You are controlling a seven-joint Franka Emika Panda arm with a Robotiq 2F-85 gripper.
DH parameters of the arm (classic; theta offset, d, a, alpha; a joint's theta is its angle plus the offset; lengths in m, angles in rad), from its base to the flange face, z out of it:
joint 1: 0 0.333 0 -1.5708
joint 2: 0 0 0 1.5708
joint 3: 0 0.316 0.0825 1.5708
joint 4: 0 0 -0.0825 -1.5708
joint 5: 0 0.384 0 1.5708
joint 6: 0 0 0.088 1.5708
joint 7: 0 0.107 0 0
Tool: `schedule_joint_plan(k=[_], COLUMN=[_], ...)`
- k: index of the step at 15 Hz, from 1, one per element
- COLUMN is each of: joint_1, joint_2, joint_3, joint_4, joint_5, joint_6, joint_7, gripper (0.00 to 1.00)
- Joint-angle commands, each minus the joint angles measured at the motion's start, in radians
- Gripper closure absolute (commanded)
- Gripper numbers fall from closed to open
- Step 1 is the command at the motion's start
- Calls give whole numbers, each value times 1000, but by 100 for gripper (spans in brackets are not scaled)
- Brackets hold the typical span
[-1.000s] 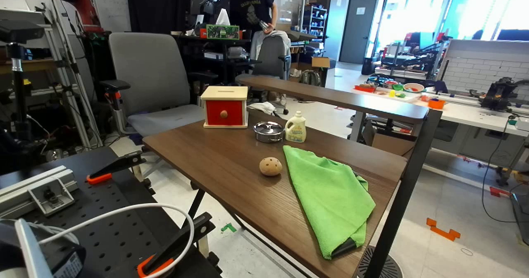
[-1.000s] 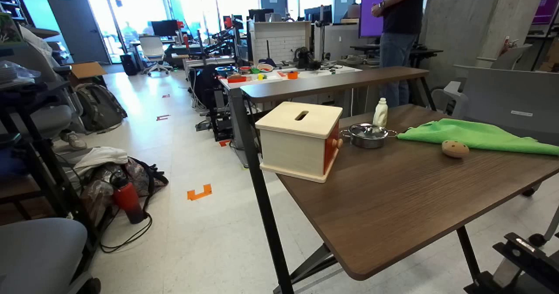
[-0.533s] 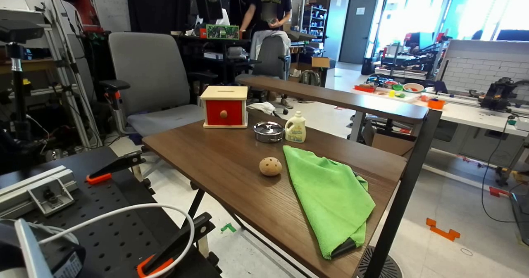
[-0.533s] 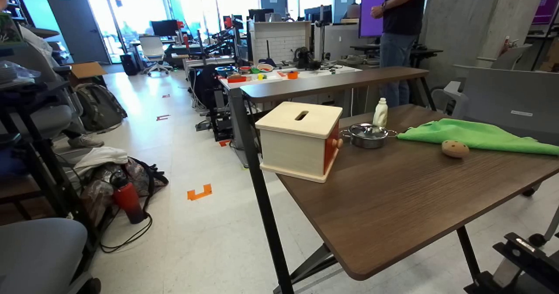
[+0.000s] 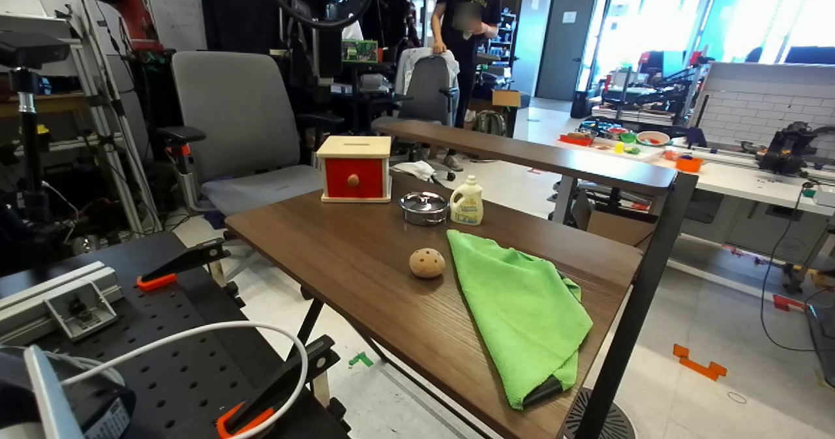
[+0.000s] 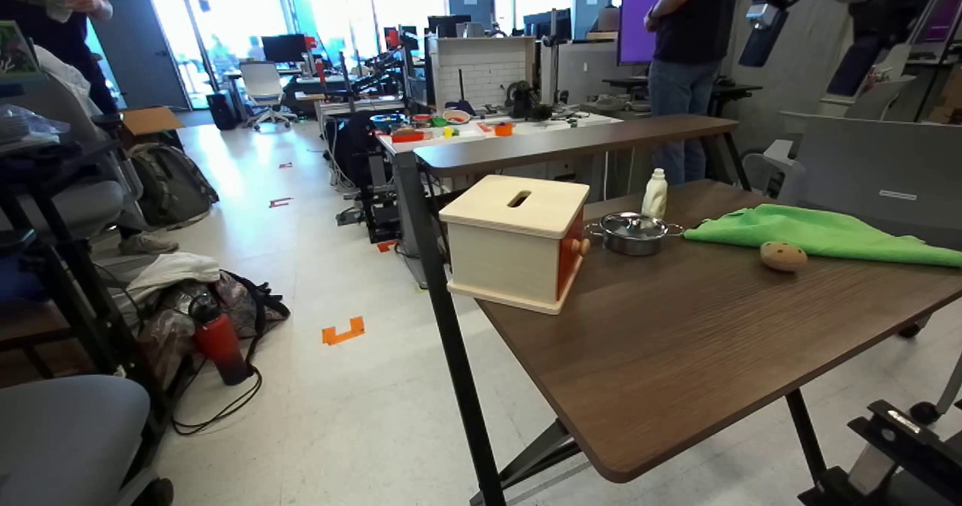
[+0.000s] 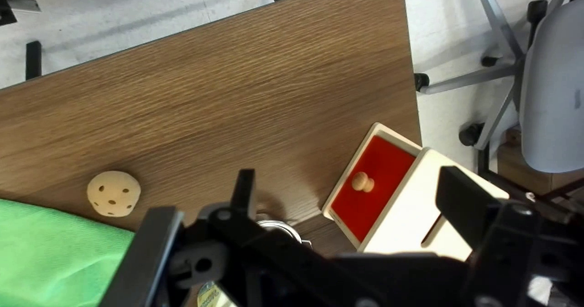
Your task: Open the drawer
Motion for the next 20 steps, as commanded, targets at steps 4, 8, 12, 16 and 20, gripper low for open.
schedule_joint_plan(k=[4, 8, 12, 16, 20], joint_1=[-2, -4, 9, 14, 10], joint_2=[6, 7, 30, 74, 160], joint_3=[-2, 1, 12, 24, 30], joint_4=[15, 13, 38, 58, 87], joint_5=[4, -31, -90, -137, -267], joint_6=[-14, -9, -90, -100, -66], joint_7=[-6, 20, -82, -248, -365], gripper=[0, 0, 0, 0, 0])
